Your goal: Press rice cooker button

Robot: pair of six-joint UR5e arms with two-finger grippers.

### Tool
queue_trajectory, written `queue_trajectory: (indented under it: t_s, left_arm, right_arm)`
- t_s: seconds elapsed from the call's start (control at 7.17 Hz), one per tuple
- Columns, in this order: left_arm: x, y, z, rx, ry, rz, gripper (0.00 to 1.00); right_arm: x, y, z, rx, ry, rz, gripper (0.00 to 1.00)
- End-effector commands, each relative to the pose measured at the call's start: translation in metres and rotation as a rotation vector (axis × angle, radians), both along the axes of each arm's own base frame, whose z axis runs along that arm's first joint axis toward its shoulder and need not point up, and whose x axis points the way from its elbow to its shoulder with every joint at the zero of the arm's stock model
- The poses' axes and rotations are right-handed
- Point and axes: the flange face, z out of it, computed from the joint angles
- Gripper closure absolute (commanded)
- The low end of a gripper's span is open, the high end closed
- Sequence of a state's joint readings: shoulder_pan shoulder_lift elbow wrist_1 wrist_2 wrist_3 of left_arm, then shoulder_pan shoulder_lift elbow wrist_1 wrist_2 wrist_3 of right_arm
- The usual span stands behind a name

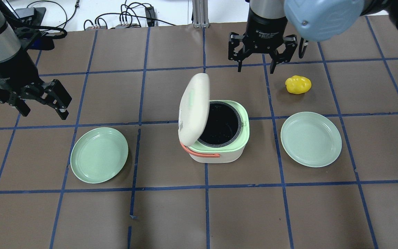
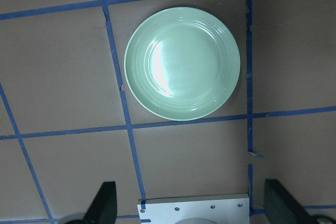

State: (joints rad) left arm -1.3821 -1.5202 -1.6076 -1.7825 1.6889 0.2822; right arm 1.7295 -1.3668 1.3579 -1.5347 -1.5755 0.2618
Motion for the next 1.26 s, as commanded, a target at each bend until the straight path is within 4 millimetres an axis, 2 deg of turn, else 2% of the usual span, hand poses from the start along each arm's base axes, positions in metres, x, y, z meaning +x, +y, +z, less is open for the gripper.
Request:
queue_trajectory:
  t_s: [0.0, 0.14, 1.12]
  left_arm:
    - [0.0, 0.0, 0.0, 0.0, 0.0, 0.0, 0.0]
    - [0.0, 0.0, 0.0, 0.0, 0.0, 0.0, 0.0]
    - [0.0, 0.0, 0.001, -0.002, 0.0, 0.0, 0.0]
  right_arm:
    - [-0.055, -0.01, 0.01, 0.031, 0.02, 0.048, 0.0]
    - [-0.066, -0.01, 0.014, 0.029, 0.019, 0.044, 0.0]
    - [-0.058, -0.005, 0.007, 0.048, 0.0, 0.057, 0.0]
